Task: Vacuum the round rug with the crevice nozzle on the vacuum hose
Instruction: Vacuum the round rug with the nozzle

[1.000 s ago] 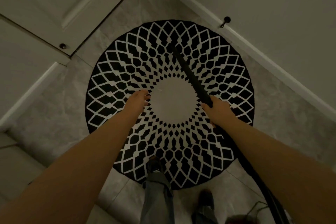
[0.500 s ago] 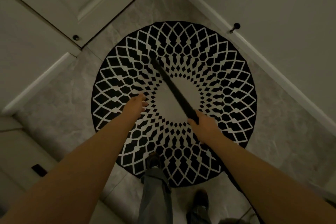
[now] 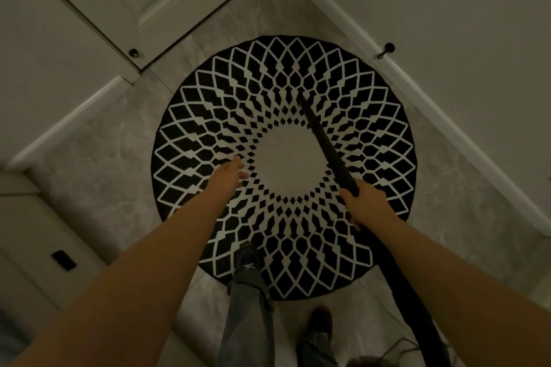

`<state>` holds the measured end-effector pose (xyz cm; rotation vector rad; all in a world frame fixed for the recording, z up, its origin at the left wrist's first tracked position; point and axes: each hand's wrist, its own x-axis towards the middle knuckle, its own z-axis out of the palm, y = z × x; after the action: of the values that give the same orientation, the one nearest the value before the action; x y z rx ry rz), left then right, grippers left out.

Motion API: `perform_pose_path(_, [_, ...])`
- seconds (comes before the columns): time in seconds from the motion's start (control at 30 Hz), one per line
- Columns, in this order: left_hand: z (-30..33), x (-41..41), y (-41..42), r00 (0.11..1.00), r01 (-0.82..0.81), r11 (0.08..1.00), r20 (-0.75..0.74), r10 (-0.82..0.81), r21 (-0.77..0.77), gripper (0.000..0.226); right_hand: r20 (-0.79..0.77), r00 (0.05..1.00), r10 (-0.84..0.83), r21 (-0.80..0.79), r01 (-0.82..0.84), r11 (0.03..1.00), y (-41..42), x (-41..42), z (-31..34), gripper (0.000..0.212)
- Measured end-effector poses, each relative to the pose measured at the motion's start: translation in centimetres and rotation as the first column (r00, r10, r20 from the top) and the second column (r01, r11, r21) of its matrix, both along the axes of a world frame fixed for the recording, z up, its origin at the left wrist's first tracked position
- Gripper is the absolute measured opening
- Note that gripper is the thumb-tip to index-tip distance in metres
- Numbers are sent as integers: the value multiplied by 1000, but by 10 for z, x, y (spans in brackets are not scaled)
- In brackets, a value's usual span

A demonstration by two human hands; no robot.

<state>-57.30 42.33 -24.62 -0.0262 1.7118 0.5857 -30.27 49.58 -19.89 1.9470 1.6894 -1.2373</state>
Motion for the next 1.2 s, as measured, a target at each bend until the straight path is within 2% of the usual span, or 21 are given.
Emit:
perform_pose_path(0.13, [7, 13, -3, 1000, -11, 1000, -2, 11, -2, 52, -3, 996, 91, -31, -91, 995, -19, 10, 6, 42])
perform_pose_path(0.27, [18, 29, -7, 999, -16, 1000, 38, 16, -8, 49, 22, 998, 63, -46, -62, 997, -14, 14, 17, 41])
perform_pose_path(0.4, [19, 38, -18, 999, 22, 1000, 32, -21, -13, 52, 12, 993, 114, -25, -114, 993, -20, 3, 18, 40])
perform_pose_path(0.7, [10, 31, -45, 998, -64, 998, -3, 64, -27, 51, 28, 995, 94, -45, -93, 995, -54, -3, 18, 36])
perform_pose_path(0.97, [12, 13, -59, 999, -34, 999, -36, 33, -8, 53, 0, 944, 330, -26, -330, 944, -88, -54, 11, 41])
perform_pose_path(1.2, [1, 21, -85, 998, -39, 997, 38, 41, -62, 55, -15, 956, 292, -7, -292, 956, -91, -52, 5, 40])
